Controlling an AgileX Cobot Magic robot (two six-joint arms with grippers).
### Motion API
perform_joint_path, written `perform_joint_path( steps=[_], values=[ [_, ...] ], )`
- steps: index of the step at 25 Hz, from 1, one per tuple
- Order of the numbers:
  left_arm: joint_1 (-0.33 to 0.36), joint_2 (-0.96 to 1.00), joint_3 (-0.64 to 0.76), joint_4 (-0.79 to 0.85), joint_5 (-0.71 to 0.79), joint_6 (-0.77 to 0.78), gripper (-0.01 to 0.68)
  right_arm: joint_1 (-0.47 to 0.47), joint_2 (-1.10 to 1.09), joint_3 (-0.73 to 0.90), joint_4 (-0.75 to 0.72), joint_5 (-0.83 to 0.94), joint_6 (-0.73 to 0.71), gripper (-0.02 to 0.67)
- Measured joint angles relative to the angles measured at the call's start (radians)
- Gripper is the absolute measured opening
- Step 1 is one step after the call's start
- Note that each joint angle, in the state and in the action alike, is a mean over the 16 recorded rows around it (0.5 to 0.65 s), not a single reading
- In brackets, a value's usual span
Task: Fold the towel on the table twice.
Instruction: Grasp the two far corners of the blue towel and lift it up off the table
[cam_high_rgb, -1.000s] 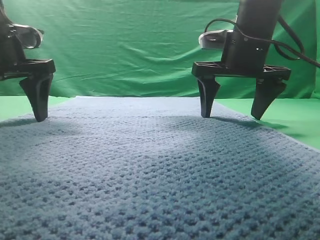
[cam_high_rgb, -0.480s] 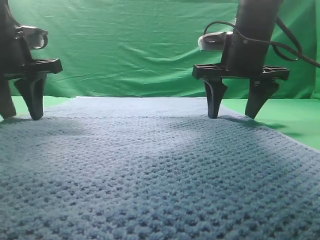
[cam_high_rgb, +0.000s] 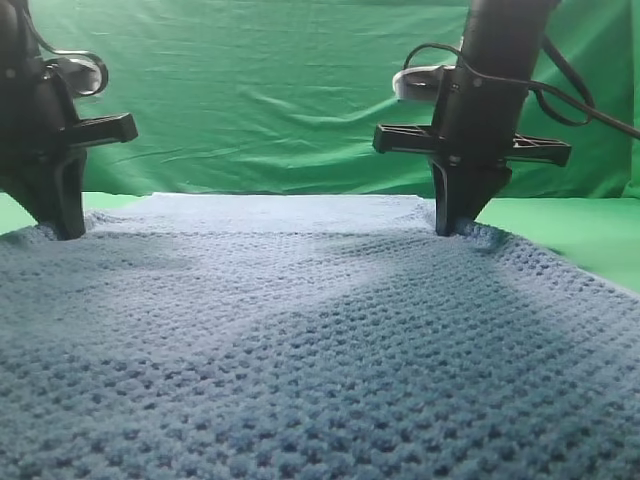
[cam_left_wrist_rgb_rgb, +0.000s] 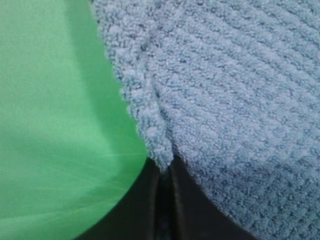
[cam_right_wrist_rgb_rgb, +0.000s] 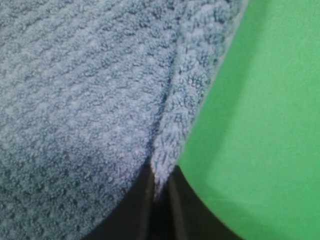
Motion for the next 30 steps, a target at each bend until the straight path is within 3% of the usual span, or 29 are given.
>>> perform_joint_path(
  steps=[4, 11, 21, 25, 30],
  values=[
    [-0.001, 0.0, -0.082, -0.009, 0.081, 0.005, 0.0, 0.002, -0.021, -0.056, -0.012, 0.037, 0.001, 0.007],
    [-0.004, -0.031, -0.346, -0.019, 0.207, 0.004, 0.0, 0.006, -0.081, -0.26, -0.079, 0.092, 0.002, 0.0],
    [-0.006, -0.081, -0.776, -0.029, 0.183, 0.001, 0.0, -0.009, -0.135, -0.642, -0.186, 0.048, 0.002, 0.0],
    [-0.006, -0.079, -0.862, -0.03, 0.169, 0.001, 0.0, -0.025, -0.138, -0.711, -0.211, 0.021, 0.002, 0.0],
    [-0.007, -0.068, -0.874, -0.031, 0.182, -0.001, 0.0, -0.046, -0.137, -0.694, -0.225, 0.014, 0.002, 0.0]
  ],
)
